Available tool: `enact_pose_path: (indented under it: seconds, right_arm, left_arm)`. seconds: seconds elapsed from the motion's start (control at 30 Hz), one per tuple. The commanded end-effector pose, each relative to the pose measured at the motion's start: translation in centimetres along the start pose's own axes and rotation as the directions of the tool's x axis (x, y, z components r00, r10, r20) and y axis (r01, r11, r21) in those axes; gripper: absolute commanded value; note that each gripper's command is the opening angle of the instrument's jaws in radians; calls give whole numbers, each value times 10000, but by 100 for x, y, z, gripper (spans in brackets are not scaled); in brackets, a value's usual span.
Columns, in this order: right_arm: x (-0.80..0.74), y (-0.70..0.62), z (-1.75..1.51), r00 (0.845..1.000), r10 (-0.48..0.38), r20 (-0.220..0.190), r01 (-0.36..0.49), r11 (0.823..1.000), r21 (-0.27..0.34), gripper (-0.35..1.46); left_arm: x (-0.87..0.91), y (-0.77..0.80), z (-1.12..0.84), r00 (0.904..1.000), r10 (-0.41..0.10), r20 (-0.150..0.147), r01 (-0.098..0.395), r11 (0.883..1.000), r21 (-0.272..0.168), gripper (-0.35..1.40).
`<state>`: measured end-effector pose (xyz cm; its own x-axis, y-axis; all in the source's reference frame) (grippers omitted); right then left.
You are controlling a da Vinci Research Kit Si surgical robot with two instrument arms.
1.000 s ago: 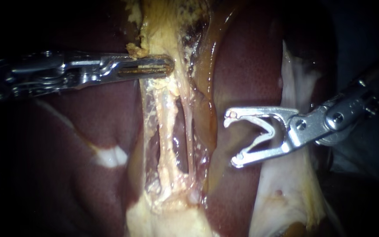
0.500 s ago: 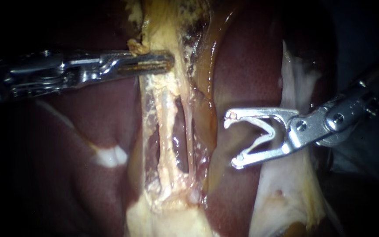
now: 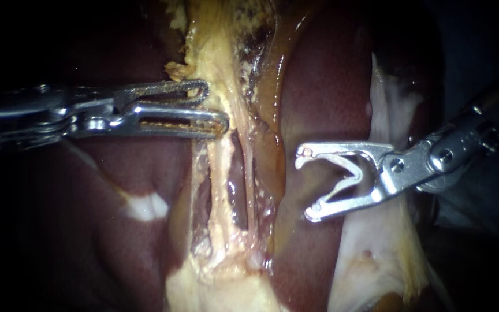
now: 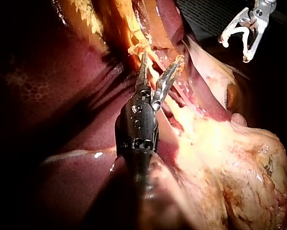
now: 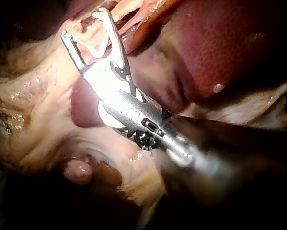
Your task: Grabbing gallbladder
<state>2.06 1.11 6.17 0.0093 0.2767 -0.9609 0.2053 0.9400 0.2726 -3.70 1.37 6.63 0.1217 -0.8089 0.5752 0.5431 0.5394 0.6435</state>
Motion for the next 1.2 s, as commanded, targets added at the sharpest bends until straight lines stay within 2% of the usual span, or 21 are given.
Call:
enact_pose_path:
  seconds: [0.03, 0.13, 0.23, 0.33, 0.43, 0.73, 0.97, 1.2]
  right_arm:
    - [0, 0, 0, 10000, 0, -4, 0, 10000, 4, 47]
    - [0, 0, -1, 10000, -1, 7, 1, 10000, -20, 47]
    - [0, 0, -1, 10000, 0, 8, 1, 10000, -20, 47]
    - [0, -1, -1, 10000, -1, 7, 1, 10000, -18, 47]
    - [1, -2, -2, 10000, -4, 6, 4, 10000, -12, 47]
    - [1, -2, -2, 10000, -4, 6, 4, 10000, -10, 47]
    - [2, -3, -2, 10000, -4, 5, 4, 10000, -8, 47]
    - [2, -3, -2, 10000, -5, 3, 5, 10000, -6, 47]
  left_arm:
    - [-2, -3, -7, 10000, 47, 23, -47, 10000, 16, 47]
    - [-12, -7, -22, 9999, 106, 68, -106, 9999, 113, 47]
    - [-27, -6, -33, 9993, 126, 350, -126, 9999, -13, 47]
    - [-37, -2, -40, 9974, 274, 666, -265, 9995, -155, 47]
    - [-41, 4, -41, 9965, 404, 727, -378, 9986, -359, 47]
    - [-37, 28, -15, 9953, 514, 824, -457, 9965, -695, 49]
    - [-30, 31, 6, 9947, 512, 896, -440, 9958, -799, 49]
    - [-21, 38, 22, 9962, 566, 664, -506, 9947, -891, 49]
